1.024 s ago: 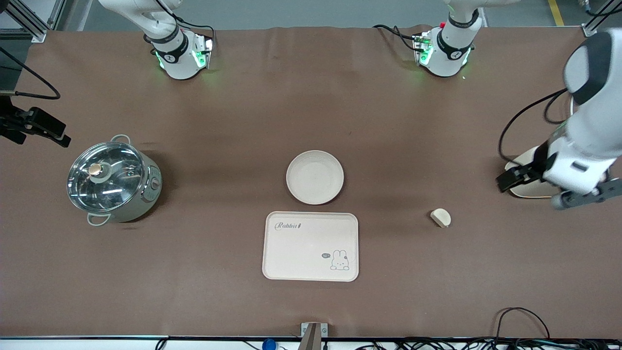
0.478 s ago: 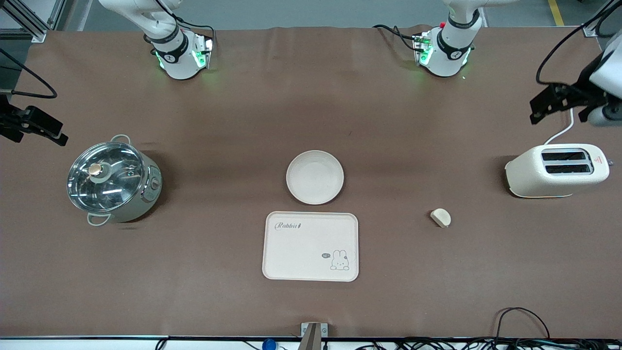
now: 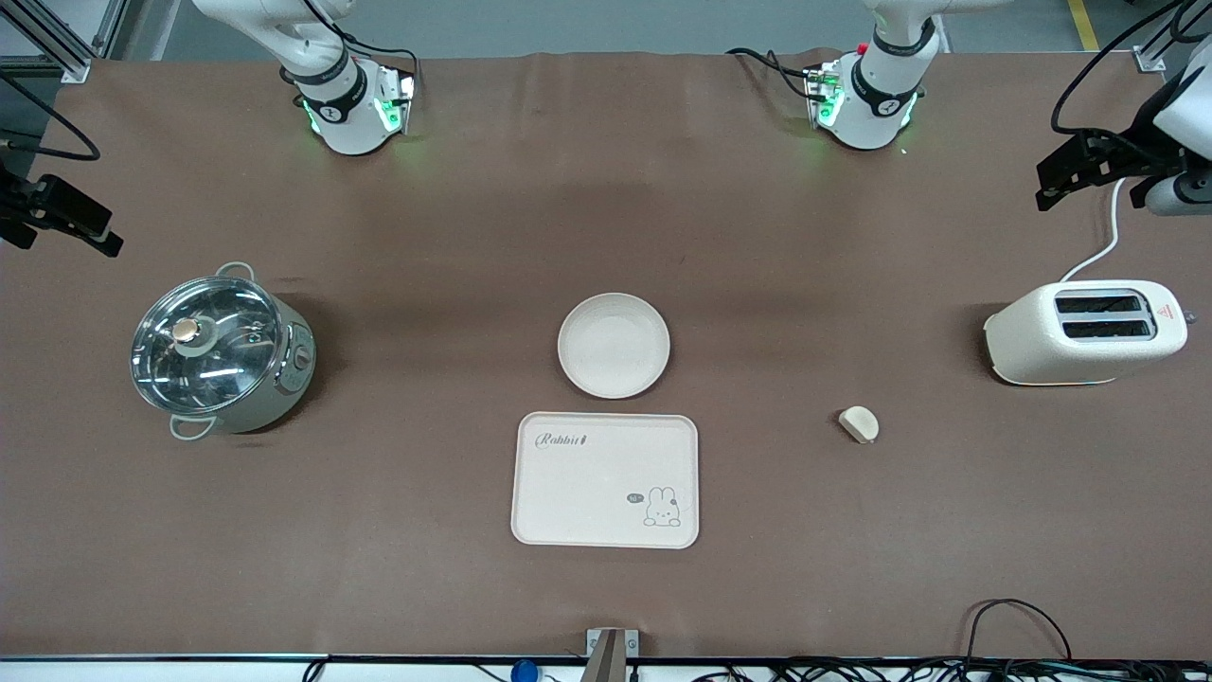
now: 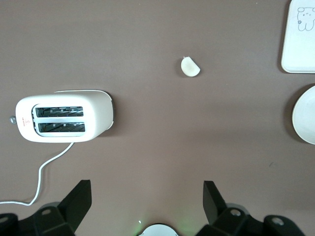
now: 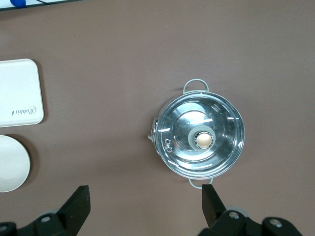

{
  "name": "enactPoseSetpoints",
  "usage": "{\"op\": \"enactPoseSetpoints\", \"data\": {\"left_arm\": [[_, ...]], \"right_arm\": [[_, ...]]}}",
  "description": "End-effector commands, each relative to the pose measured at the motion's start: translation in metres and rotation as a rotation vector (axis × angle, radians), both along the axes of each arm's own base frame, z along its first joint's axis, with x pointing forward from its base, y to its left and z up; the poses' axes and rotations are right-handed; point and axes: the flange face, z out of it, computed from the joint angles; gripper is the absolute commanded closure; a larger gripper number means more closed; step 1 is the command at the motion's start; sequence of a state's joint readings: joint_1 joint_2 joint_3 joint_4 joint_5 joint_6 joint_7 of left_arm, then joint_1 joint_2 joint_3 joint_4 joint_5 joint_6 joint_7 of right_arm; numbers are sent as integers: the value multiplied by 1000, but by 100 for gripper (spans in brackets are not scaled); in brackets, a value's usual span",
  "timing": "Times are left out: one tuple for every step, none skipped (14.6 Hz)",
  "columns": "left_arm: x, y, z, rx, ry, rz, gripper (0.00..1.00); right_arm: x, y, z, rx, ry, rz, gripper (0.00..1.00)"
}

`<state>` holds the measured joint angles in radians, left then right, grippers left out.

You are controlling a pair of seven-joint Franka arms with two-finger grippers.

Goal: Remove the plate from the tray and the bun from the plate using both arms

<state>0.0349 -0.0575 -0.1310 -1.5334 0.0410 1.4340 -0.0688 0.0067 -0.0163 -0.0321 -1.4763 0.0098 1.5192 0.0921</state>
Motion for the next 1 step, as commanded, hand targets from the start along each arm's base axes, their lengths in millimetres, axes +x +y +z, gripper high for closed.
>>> {"op": "enactPoseSetpoints", "data": {"left_arm": [[-5, 0, 6, -15, 5, -18, 0]], "right_arm": [[-8, -4, 3, -3, -6, 43, 0]]}}
